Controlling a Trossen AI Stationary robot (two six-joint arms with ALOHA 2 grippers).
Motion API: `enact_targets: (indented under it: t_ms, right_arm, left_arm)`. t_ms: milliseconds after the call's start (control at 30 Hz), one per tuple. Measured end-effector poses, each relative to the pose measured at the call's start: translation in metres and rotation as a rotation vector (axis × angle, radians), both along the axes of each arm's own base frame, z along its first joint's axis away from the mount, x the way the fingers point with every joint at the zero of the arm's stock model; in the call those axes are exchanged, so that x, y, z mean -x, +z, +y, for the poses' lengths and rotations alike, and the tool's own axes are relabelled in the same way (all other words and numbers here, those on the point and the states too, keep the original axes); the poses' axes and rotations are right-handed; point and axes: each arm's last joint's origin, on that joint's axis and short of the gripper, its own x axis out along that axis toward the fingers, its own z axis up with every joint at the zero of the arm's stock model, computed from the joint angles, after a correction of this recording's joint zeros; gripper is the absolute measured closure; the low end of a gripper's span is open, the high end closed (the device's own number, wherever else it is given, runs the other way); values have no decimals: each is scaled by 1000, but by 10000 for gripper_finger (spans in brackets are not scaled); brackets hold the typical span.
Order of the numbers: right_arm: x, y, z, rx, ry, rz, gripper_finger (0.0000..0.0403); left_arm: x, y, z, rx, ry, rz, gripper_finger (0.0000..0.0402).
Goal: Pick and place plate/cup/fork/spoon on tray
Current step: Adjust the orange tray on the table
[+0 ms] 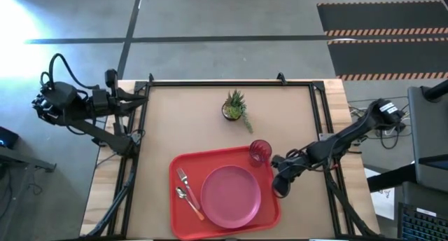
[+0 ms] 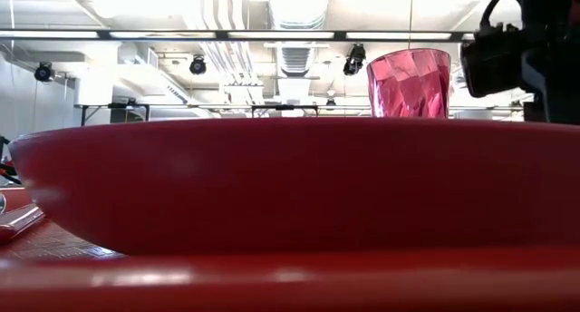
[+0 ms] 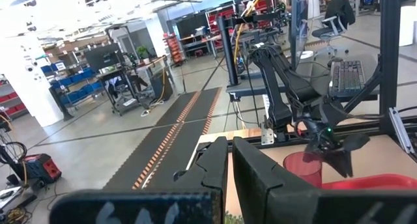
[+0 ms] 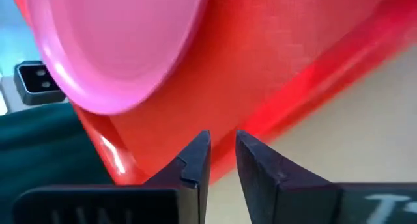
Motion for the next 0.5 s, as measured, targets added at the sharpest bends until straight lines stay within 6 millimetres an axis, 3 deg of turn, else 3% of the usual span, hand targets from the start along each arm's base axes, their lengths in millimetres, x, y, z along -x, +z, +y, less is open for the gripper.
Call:
enact_targets:
  t_ms: [500]
  right_arm:
    - [-24, -45, 16, -21, -1, 36, 339]
  left_arm:
    - [1, 1, 0, 3, 0, -9, 395]
